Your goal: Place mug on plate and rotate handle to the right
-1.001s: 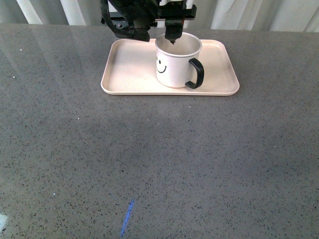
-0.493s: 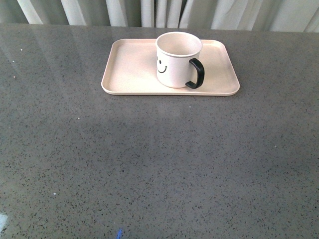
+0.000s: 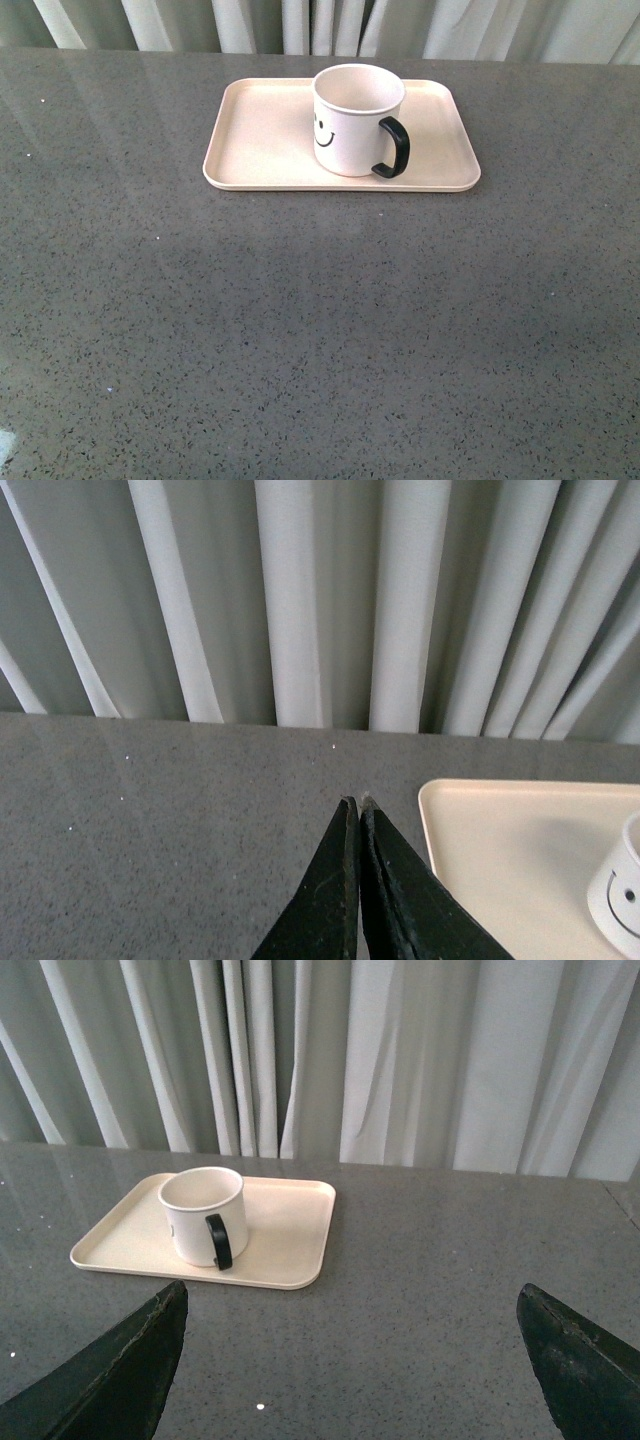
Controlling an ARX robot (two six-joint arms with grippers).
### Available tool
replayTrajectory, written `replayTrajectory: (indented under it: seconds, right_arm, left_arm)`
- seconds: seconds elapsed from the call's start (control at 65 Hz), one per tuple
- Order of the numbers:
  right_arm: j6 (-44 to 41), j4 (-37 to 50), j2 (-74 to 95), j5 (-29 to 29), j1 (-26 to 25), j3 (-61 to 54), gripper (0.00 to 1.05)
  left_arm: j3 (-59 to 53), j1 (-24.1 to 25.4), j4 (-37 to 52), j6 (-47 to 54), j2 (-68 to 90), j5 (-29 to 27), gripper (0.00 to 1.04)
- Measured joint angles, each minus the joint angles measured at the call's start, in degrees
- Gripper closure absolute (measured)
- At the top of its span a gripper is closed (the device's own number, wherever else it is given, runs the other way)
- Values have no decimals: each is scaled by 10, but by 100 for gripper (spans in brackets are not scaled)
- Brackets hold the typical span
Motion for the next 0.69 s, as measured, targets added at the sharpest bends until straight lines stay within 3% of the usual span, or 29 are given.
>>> replayTrajectory:
  seconds: [0.446, 0.693]
  right_arm:
    - [0, 0, 0, 0, 0, 0, 9]
    - [0, 0, 0, 0, 0, 0, 9]
  left_arm:
    - [-163, 54, 14, 0, -156, 50, 103]
    - [-218, 104, -83, 1, -301, 99, 103]
